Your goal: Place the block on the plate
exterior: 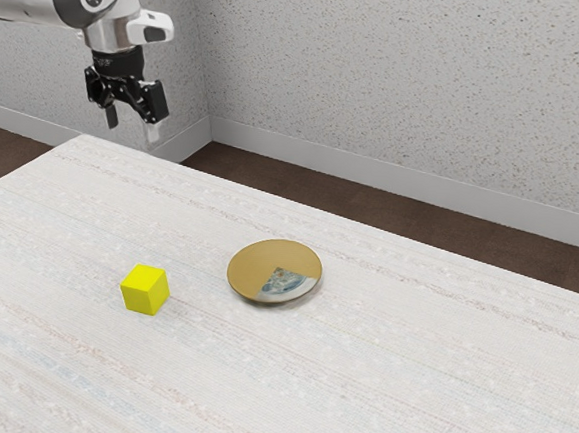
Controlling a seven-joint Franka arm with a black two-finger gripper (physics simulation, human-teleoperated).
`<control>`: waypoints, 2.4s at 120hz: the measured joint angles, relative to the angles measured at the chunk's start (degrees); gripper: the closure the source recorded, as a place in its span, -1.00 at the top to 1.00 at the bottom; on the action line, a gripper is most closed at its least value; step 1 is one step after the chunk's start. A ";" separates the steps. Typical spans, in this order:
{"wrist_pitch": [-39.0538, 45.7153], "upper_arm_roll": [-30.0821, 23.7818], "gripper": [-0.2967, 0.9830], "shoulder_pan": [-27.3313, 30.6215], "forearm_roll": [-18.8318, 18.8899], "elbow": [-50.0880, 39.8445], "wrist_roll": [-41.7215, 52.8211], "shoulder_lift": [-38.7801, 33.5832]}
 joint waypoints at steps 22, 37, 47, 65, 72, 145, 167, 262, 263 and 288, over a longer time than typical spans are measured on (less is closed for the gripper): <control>0.71 0.00 0.54 -0.03 0.17 0.02 1.14 -0.02; 1.02 0.01 0.54 -0.04 -0.03 -4.86 1.63 -1.01; 1.61 0.01 0.54 -0.13 -0.18 -9.86 1.28 -2.72; 7.97 0.17 0.54 -0.41 0.19 -20.41 1.35 -4.54; 10.85 0.30 0.54 -0.22 0.23 -23.92 1.79 -4.60; 32.50 0.54 0.54 2.39 -6.79 -30.38 2.84 6.56; 35.41 0.54 0.54 2.43 -6.62 -32.67 2.78 6.80; 40.00 0.52 0.10 1.61 -6.85 -32.96 2.01 8.28; 39.92 0.53 0.09 1.53 -6.85 -32.93 2.00 8.13; 37.13 -0.07 0.01 -1.93 -6.62 -27.34 1.61 7.07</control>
